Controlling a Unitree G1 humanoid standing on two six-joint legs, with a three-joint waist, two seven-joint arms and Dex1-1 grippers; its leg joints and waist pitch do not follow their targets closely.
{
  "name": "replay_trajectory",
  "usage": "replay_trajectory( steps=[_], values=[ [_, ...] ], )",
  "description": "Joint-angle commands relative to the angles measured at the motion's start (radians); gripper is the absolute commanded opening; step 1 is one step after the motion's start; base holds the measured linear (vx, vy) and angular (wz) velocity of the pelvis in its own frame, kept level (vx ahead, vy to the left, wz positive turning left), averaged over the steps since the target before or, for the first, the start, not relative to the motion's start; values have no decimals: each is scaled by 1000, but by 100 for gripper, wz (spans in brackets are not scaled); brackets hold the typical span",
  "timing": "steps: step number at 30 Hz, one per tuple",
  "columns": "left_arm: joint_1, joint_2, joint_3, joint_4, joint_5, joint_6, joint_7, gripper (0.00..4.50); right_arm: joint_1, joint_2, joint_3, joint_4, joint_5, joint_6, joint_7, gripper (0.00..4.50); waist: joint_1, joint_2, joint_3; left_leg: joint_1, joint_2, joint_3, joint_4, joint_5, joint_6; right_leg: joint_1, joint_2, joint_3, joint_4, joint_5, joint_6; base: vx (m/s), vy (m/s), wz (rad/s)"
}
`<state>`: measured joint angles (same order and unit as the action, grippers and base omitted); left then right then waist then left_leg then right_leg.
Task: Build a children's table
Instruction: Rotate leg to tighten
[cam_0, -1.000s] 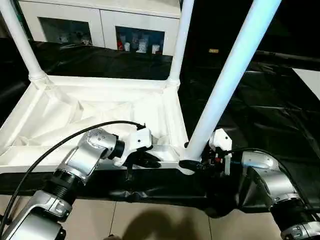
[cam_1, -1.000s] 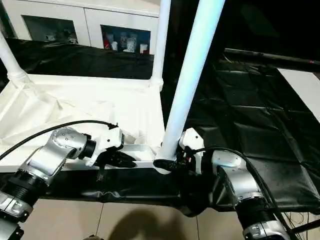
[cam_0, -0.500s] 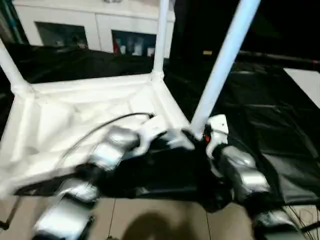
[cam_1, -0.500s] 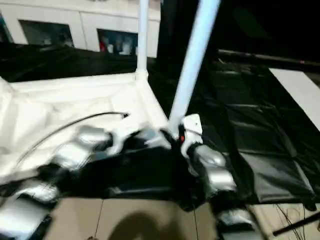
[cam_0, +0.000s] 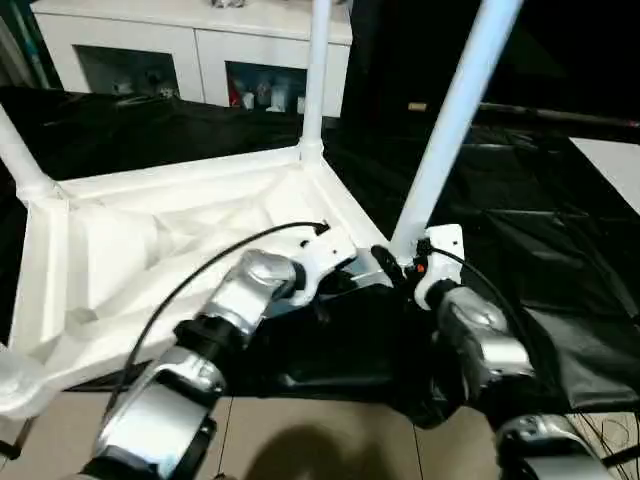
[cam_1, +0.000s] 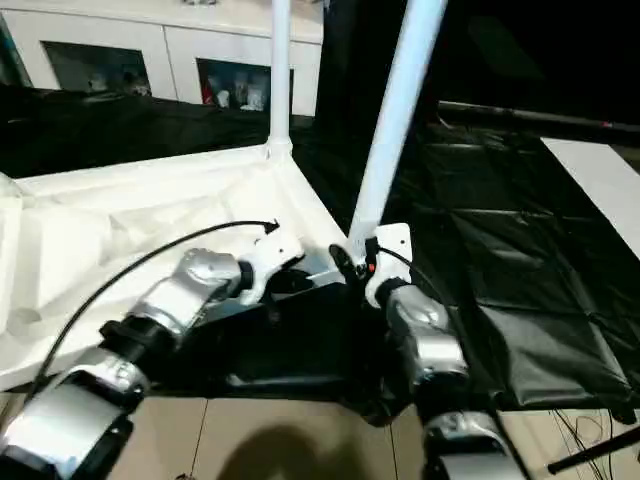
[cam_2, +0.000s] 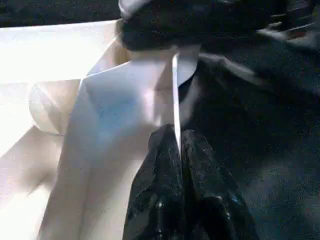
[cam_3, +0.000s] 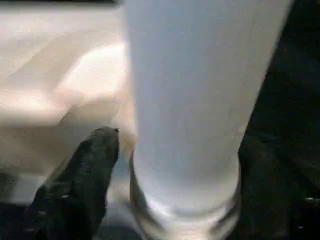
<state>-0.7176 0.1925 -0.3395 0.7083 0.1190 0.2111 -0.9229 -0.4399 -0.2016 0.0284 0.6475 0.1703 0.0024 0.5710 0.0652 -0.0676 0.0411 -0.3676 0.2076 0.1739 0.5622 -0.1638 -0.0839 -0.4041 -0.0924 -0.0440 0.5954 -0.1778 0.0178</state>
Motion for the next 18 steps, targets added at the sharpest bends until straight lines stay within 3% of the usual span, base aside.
replay_trajectory(
  steps=[1,3,4,6,10,12,13,18],
  values=[
    [51,34,-55,-30,-17,-5,-144,0,25,-53,74,-96,9,-15,186,389,13,-8,-51,1,20,0,-67,-308,43,40,-44,24,-84,-344,-150,0,0,0],
    [75,80,-69,-77,-33,-11,-228,0,57,-112,101,-148,17,-37,300,389,11,-15,-52,-1,18,4,-63,-284,51,40,-41,25,-79,-307,-163,0,0,0],
    [101,126,-79,-127,-56,-17,-315,0,80,-163,120,-183,21,-41,387,389,13,-18,-54,-1,20,6,-60,-239,67,43,-40,25,-69,-230,-188,50,-4,1],
    [115,150,-79,-158,-76,-15,-367,0,90,-190,128,-195,17,-47,437,389,17,-13,-56,1,23,6,-57,-207,78,43,-40,26,-58,-169,-211,57,3,0],
    [130,187,-77,-194,-86,10,-404,0,98,-224,148,-217,36,-35,538,389,24,-16,-56,9,23,13,-53,-173,97,42,-36,26,-49,-92,-251,13,2,0],
    [132,191,-68,-199,-89,21,-402,0,89,-223,155,-214,48,-22,565,389,26,-18,-53,9,22,14,-54,-179,95,42,-37,27,-50,-104,-251,0,0,0],
    [132,191,-68,-199,-89,21,-402,0,89,-223,155,-214,48,-22,565,363,27,-18,-54,9,23,13,-54,-185,91,43,-38,27,-50,-114,-249,0,0,0],
    [144,199,-63,-224,-95,31,-407,0,71,-211,171,-189,38,-18,578,322,26,-21,-51,10,23,10,-60,-241,49,41,-41,28,-61,-225,-211,0,0,0]
  ],
)
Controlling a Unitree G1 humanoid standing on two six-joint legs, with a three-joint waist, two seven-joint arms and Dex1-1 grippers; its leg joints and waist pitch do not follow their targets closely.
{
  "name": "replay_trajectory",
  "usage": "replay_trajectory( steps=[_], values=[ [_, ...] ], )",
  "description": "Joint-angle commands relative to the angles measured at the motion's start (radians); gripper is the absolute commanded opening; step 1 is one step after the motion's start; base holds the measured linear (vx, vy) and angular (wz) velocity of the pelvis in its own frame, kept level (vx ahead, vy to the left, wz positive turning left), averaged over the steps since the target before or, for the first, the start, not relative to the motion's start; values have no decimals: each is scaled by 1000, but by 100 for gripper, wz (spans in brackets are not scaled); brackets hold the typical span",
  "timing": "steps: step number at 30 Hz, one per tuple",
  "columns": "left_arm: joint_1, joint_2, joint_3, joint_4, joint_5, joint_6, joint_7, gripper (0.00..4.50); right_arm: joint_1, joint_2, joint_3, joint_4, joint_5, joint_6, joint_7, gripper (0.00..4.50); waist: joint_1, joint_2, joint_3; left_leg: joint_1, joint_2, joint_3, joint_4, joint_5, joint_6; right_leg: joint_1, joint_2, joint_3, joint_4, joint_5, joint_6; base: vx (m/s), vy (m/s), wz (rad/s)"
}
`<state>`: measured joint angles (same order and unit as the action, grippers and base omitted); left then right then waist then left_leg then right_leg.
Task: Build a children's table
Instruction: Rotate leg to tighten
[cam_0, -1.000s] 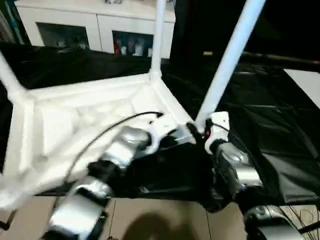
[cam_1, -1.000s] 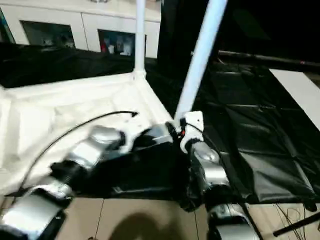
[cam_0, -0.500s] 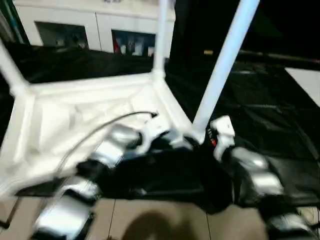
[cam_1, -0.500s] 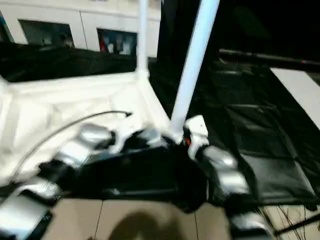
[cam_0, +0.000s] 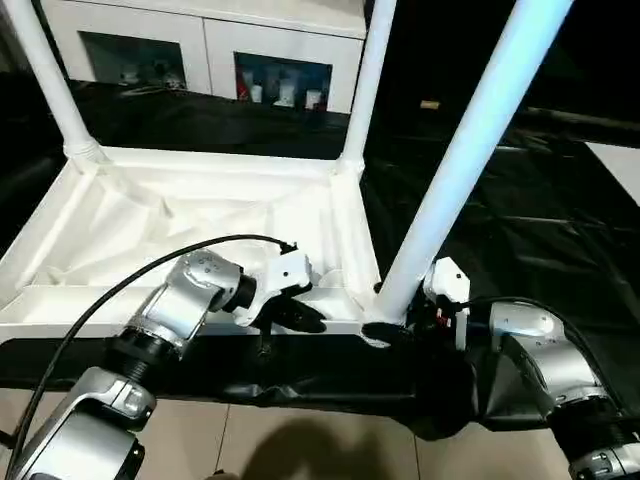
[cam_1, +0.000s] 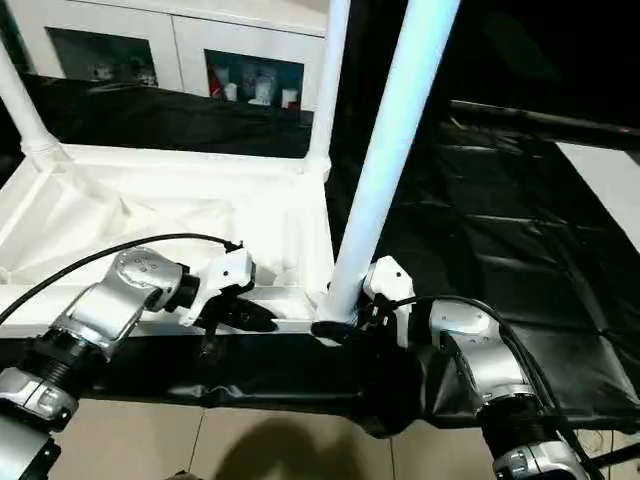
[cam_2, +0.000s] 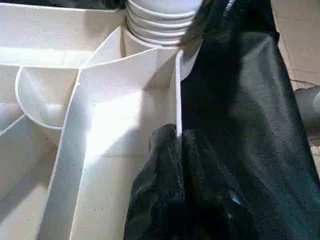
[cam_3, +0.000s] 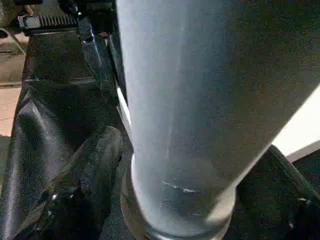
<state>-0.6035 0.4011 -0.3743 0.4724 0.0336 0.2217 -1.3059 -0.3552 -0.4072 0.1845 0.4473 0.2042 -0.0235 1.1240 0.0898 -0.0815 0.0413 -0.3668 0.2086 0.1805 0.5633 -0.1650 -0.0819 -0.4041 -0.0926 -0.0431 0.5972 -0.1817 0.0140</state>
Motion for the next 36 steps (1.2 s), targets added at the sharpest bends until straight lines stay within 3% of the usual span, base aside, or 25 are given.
replay_trajectory(
  steps=[1,7,10,18,21,23,27,28,29,30,32,36],
  values=[
    [30,-10,-28,11,-10,21,-24,0,-14,-5,15,11,4,8,25,313,2,-7,-51,10,22,4,-61,-241,45,41,-41,28,-63,-224,-206,0,0,0],
    [32,-7,-29,-4,-15,34,-29,0,-20,-5,10,24,-6,9,42,274,2,-7,-55,9,20,4,-57,-210,49,43,-38,27,-57,-175,-212,0,0,0],
    [31,-4,-33,-2,-12,36,-36,0,-19,-9,8,31,-9,7,39,269,0,2,-56,10,19,5,-56,-201,51,44,-36,27,-55,-135,-226,0,0,0],
    [32,-17,-35,6,-9,45,-34,0,1,-2,-3,33,1,16,33,263,-1,4,-56,11,19,4,-56,-221,44,46,-35,27,-54,-140,-232,0,0,0],
    [6,-76,-3,67,11,65,98,0,4,48,-50,62,18,41,-74,263,-2,-1,-53,9,17,5,-56,-228,45,44,-34,28,-57,-148,-230,0,0,0],
    [-24,-120,21,127,32,60,213,0,-7,97,-84,103,18,40,-182,262,-1,-1,-49,16,16,4,-59,-286,22,35,-38,28,-69,-259,-213,0,0,0],
    [-72,-195,55,209,48,84,376,0,-35,183,-124,172,-8,45,-400,261,-7,-2,-46,15,15,-6,-65,-359,-13,30,-43,25,-87,-448,-140,0,0,0],
    [-74,-199,56,213,49,85,384,0,-37,188,-127,176,-8,47,-412,261,-9,-4,-45,12,14,-9,-67,-361,-15,32,-44,22,-91,-468,-125,0,0,0],
    [-102,-252,72,253,58,105,485,0,-68,251,-157,225,-18,64,-574,261,-11,-7,-46,10,13,-8,-67,-363,-12,30,-44,23,-92,-474,-120,0,0,0],
    [-107,-261,74,260,59,108,501,0,-75,262,-162,235,-21,66,-604,261,-14,-3,-45,14,13,-8,-67,-367,-19,24,-43,23,-93,-481,-118,0,0,0],
    [-121,-293,75,281,68,121,549,0,-106,303,-182,278,-33,82,-721,261,-20,-2,-46,11,12,-11,-69,-367,-23,25,-43,20,-96,-485,-107,0,0,0],
    [-132,-315,44,295,97,116,541,0,-156,354,-178,315,-66,61,-779,261,-31,1,-45,10,9,-13,-70,-402,-18,22,-39,18,-100,-484,-103,0,0,0]
  ],
)
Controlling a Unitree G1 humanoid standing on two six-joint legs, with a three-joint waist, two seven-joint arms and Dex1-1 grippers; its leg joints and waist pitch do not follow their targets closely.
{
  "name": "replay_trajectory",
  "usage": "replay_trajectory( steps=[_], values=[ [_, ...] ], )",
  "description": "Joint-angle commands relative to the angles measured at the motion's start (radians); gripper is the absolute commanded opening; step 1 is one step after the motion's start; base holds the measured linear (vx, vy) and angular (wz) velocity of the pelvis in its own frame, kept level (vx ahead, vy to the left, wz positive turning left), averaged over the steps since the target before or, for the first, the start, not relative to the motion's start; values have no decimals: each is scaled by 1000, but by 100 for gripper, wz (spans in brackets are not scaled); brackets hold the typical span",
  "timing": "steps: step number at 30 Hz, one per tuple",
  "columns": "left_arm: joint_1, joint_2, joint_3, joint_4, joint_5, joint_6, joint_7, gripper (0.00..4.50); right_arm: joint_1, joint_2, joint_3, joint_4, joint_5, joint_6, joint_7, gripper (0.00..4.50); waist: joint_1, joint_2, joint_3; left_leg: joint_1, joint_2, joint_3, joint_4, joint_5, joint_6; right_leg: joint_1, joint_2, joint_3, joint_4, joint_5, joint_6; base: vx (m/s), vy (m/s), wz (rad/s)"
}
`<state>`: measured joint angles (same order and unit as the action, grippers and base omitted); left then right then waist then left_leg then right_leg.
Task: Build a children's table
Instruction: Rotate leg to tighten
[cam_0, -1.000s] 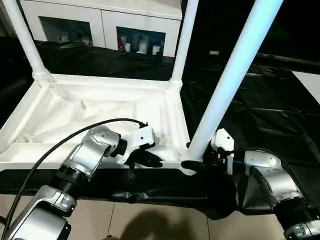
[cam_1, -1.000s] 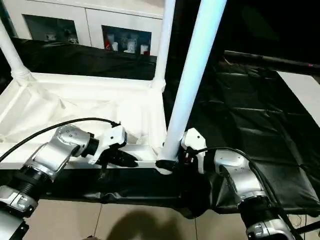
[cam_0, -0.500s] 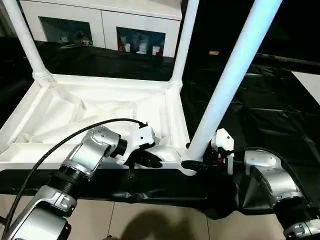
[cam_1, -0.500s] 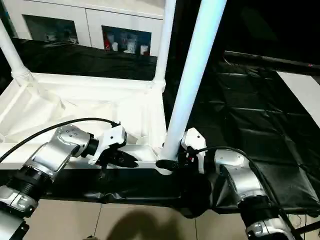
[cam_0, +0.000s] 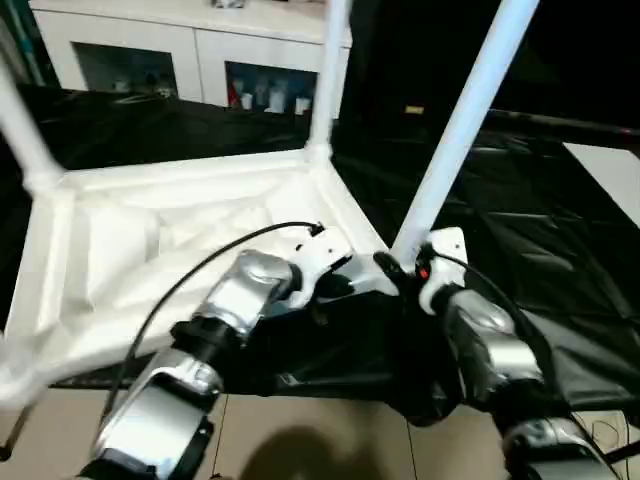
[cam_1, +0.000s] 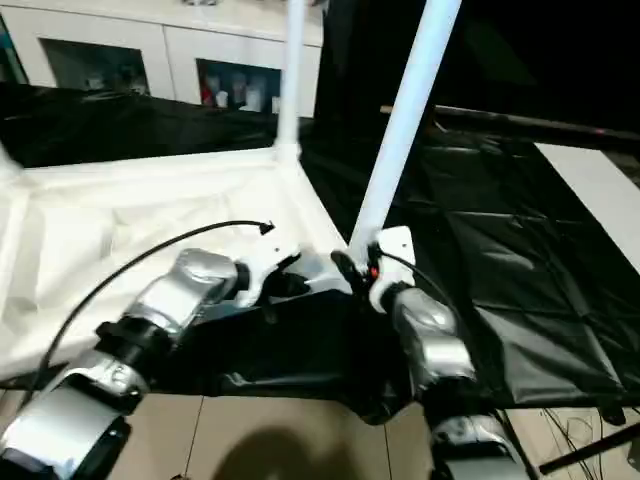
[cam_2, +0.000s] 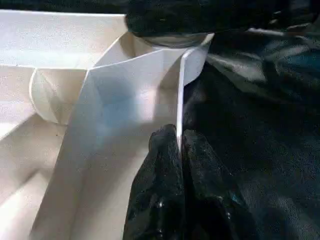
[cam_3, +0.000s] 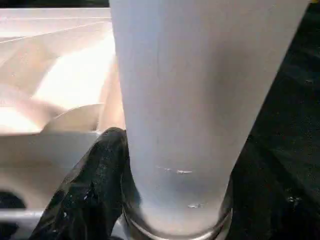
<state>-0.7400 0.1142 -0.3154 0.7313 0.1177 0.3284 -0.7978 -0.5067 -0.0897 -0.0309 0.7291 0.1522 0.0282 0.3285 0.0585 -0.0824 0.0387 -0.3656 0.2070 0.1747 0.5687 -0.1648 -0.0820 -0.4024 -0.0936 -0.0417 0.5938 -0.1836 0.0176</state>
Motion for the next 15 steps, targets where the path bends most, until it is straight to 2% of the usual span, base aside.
replay_trajectory(
  steps=[1,2,3,4,5,6,9,10,11,15],
  values=[
    [2,-29,-20,41,18,8,28,0,-10,40,42,34,-20,-3,27,261,1,6,-44,9,11,-7,-75,-403,-16,23,-38,17,-98,-470,-106,0,0,0],
    [2,-21,-31,39,25,9,13,0,-7,39,45,17,-7,-11,75,261,2,5,-44,9,12,-7,-75,-402,-14,21,-39,18,-98,-461,-107,0,0,0],
    [3,-15,-38,36,29,10,3,0,-5,37,46,4,4,-15,108,296,2,6,-45,9,12,-6,-74,-403,-8,22,-37,19,-96,-439,-113,0,0,0],
    [4,-8,-43,35,31,14,-12,0,1,34,42,-20,28,-7,154,296,3,12,-47,7,13,-7,-76,-393,-7,26,-38,20,-92,-411,-124,0,0,0],
    [5,2,-50,32,33,16,-31,0,7,23,43,-40,38,-2,188,331,3,10,-48,7,14,-6,-75,-390,-2,27,-36,20,-90,-385,-134,0,0,0],
    [5,2,-50,32,33,16,-31,0,7,23,43,-40,38,-2,188,331,4,9,-49,7,15,-5,-75,-385,0,28,-36,20,-89,-369,-140,0,0,0],
    [18,53,-80,3,34,15,-135,0,33,-74,90,-110,25,20,311,351,8,10,-51,3,14,-3,-74,-343,13,37,-35,21,-84,-318,-156,0,0,0],
    [18,53,-80,3,34,15,-135,0,33,-74,90,-110,25,20,311,364,7,9,-52,3,16,-1,-73,-334,18,37,-34,22,-81,-297,-163,0,0,0],
    [34,95,-101,-32,27,6,-218,0,56,-145,114,-159,32,43,420,375,6,11,-54,0,16,0,-71,-297,23,41,-35,23,-74,-243,-184,0,0,0],
    [48,134,-116,-65,24,-15,-294,0,77,-205,136,-199,30,42,524,404,11,11,-57,0,19,2,-65,-231,48,47,-35,21,-63,-137,-222,0,0,0]
  ],
)
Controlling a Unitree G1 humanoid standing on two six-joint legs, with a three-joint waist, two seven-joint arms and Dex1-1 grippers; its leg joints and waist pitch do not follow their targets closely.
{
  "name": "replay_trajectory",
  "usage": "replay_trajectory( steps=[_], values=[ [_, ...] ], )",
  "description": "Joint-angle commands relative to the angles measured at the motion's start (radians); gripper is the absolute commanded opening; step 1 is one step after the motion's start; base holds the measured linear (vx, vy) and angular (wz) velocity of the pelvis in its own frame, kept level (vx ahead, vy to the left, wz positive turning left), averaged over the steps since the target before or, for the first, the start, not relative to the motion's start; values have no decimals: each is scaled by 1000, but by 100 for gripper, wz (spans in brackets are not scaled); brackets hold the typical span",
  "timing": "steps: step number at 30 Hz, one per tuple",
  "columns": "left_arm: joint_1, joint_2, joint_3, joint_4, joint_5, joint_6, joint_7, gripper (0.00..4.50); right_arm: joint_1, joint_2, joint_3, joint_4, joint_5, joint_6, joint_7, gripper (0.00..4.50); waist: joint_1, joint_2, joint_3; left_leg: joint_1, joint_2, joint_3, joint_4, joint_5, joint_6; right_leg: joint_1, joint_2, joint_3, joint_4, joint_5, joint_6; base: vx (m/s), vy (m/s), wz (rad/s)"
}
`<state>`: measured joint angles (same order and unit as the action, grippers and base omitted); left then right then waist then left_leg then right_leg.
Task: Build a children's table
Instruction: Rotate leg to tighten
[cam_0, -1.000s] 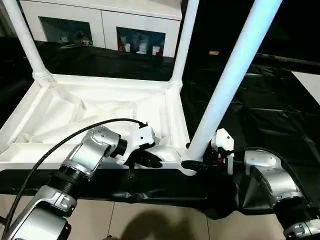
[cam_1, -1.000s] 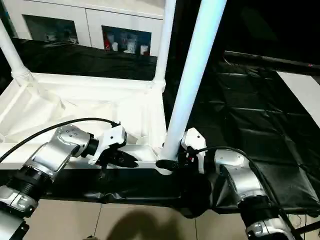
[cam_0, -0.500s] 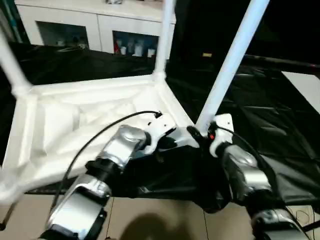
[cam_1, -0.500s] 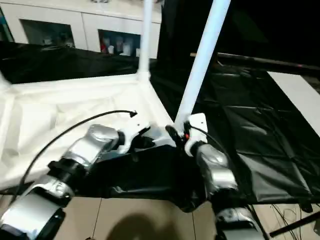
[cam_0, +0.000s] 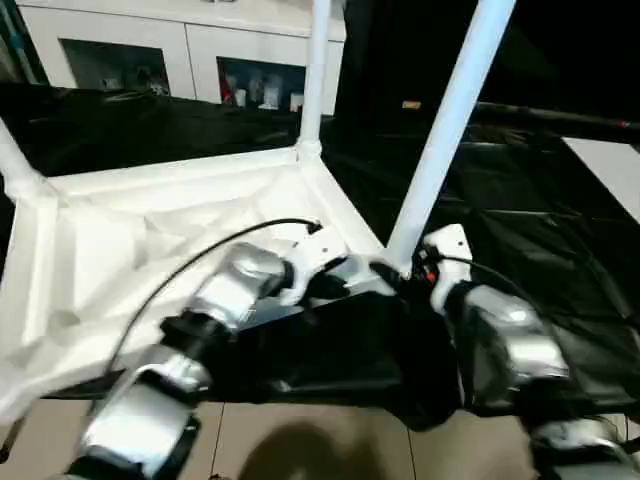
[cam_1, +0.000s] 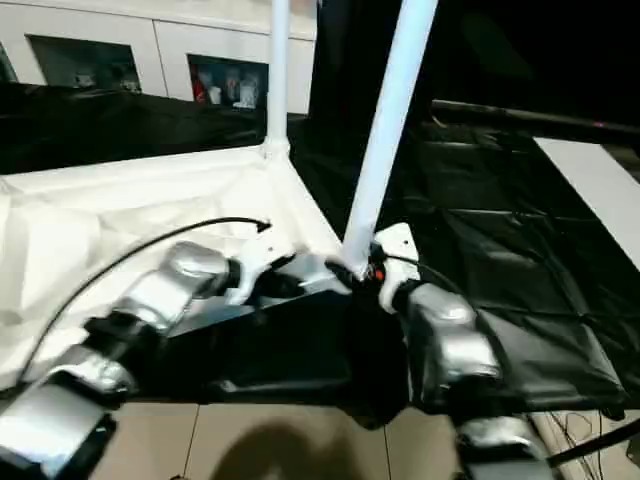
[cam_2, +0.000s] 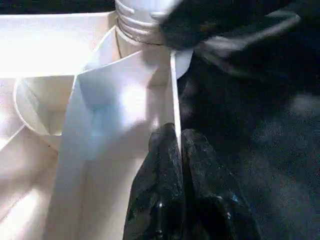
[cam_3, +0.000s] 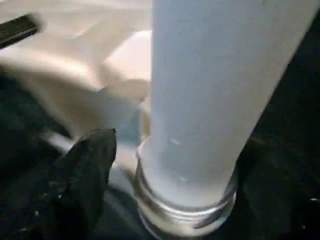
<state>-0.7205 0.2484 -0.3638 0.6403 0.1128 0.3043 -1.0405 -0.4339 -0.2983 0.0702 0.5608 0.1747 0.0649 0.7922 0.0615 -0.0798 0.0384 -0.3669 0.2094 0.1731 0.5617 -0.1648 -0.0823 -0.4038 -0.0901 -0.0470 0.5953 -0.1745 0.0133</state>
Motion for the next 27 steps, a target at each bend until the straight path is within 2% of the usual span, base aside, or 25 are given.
replay_trajectory(
  steps=[1,2,4,6,8,10,12,13,15,16,17,18,22,23,27],
  values=[
    [33,14,-72,16,29,0,-73,0,11,-18,42,-43,5,-1,96,404,6,7,-56,4,16,6,-57,-223,51,46,-36,27,-61,-119,-232,0,0,0],
    [40,31,-74,1,24,6,-99,0,20,-44,47,-56,3,-13,133,404,7,9,-57,5,17,6,-57,-221,51,48,-37,26,-59,-111,-238,0,0,0],
    [53,61,-77,-28,11,10,-146,0,34,-77,53,-81,11,-16,192,404,10,5,-55,6,19,5,-57,-222,57,51,-38,26,-57,-111,-245,0,0,0],
    [75,107,-79,-75,-16,-9,-228,0,54,-122,65,-118,26,-14,275,404,11,3,-54,7,20,6,-57,-229,62,49,-38,27,-57,-116,-247,0,0,0],
    [83,122,-79,-92,-26,-11,-252,0,59,-134,70,-127,30,-9,298,404,9,2,-52,8,20,7,-59,-242,59,46,-38,27,-60,-138,-248,0,0,0],
    [90,132,-78,-110,-33,-5,-262,0,63,-139,78,-129,29,-8,312,404,12,2,-49,9,21,7,-61,-272,47,43,-41,28,-64,-197,-237,0,0,0],
    [101,146,-73,-135,-44,7,-272,0,69,-145,97,-128,19,-14,335,404,14,-6,-48,12,22,7,-61,-289,38,40,-42,28,-68,-244,-224,0,0,0],
    [109,153,-69,-149,-47,10,-278,0,70,-145,105,-125,16,-13,346,390,16,-5,-47,10,22,6,-63,-291,34,40,-44,29,-68,-264,-216,0,0,0],
    [118,160,-64,-166,-49,14,-285,0,68,-141,108,-121,21,-7,358,390,21,-4,-49,10,23,6,-63,-279,30,39,-44,30,-67,-256,-210,0,0,0],
    [122,164,-63,-174,-52,18,-289,0,66,-139,107,-121,26,-2,364,367,22,-4,-50,9,22,6,-62,-267,30,41,-42,30,-64,-238,-210,0,0,0],
    [122,164,-63,-174,-52,18,-289,0,66,-139,107,-121,26,-2,364,367,23,-4,-50,9,22,6,-62,-260,30,41,-42,29,-63,-226,-212,0,0,0],
    [126,166,-64,-181,-55,21,-290,0,64,-136,103,-120,33,4,369,354,24,-9,-50,9,21,7,-60,-247,33,41,-40,29,-61,-206,-214,0,0,0],
    [136,172,-63,-201,-61,33,-292,0,61,-128,98,-105,45,11,389,320,27,-9,-53,9,20,8,-58,-217,40,43,-41,29,-55,-164,-225,0,0,0],
    [139,173,-62,-206,-63,37,-290,0,60,-126,99,-97,47,7,392,311,27,-12,-52,8,20,9,-57,-212,43,44,-40,28,-54,-161,-226,0,0,0],
    [146,176,-63,-218,-66,45,-291,0,62,-125,98,-93,54,10,399,286,28,-10,-51,9,19,9,-58,-217,41,44,-41,29,-56,-178,-222,0,0,0]
  ],
)
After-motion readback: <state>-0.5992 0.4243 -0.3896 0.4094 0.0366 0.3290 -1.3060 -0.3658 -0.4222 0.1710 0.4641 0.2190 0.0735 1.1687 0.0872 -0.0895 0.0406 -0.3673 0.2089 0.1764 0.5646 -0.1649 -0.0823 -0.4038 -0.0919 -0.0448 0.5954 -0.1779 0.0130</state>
